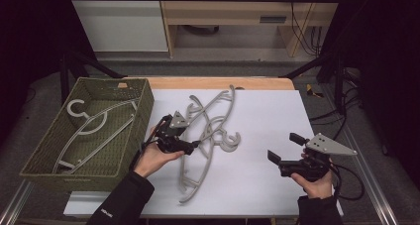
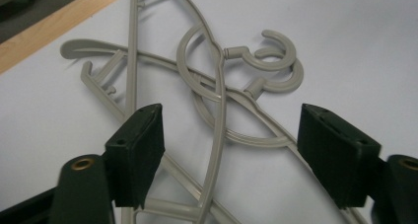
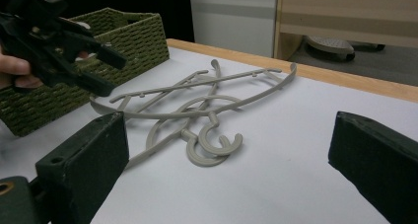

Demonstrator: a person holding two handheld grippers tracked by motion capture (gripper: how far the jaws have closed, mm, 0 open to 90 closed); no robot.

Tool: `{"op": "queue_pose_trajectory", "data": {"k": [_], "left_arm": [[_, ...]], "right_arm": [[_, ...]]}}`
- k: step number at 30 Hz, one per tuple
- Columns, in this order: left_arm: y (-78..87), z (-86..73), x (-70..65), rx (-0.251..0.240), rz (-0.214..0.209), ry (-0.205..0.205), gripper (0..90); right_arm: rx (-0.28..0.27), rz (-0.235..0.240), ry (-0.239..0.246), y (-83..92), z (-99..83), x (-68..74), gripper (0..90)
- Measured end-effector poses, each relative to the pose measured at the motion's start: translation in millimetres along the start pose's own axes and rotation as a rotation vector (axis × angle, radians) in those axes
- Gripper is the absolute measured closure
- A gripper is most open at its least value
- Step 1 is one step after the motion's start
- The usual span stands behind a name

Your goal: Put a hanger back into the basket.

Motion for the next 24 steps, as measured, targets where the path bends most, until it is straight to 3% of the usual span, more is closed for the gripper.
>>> {"op": "queue_pose_trajectory", "data": {"k": [8,10,17,21,24], "left_arm": [[-35.3,-1.5,-13.0,0.07,-0.011,-0.039,42.9],[-47.6,-2.3,-16.3,0.104,0.009,-0.087,45.0],[-67.1,-5.9,-16.0,0.17,-0.005,-0.104,54.7],[-72.3,-9.0,-16.9,0.19,-0.014,-0.1,59.5],[-75.2,-12.3,-17.9,0.213,-0.021,-0.119,63.0]], "right_arm": [[0.002,0.002,-0.001,-1.1,-0.2,-0.1,2.2],[0.001,0.005,0.002,0.4,0.6,0.2,2.2],[-0.003,0.009,0.003,1.3,1.5,0.4,2.2],[-0.001,0.011,0.003,0.1,1.2,0.6,2.2],[0.0,0.011,0.004,-0.5,1.1,0.8,2.3]]}}
Point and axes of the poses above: each handheld gripper's, and its own axes: y roughly backward along the jaws, z roughly out of its top, x roughly to its left, the point moved 9 cm from there along -y, roughly forward along the jaws, and after that the axes turned 15 degrees about z, right-handed, at the moved point
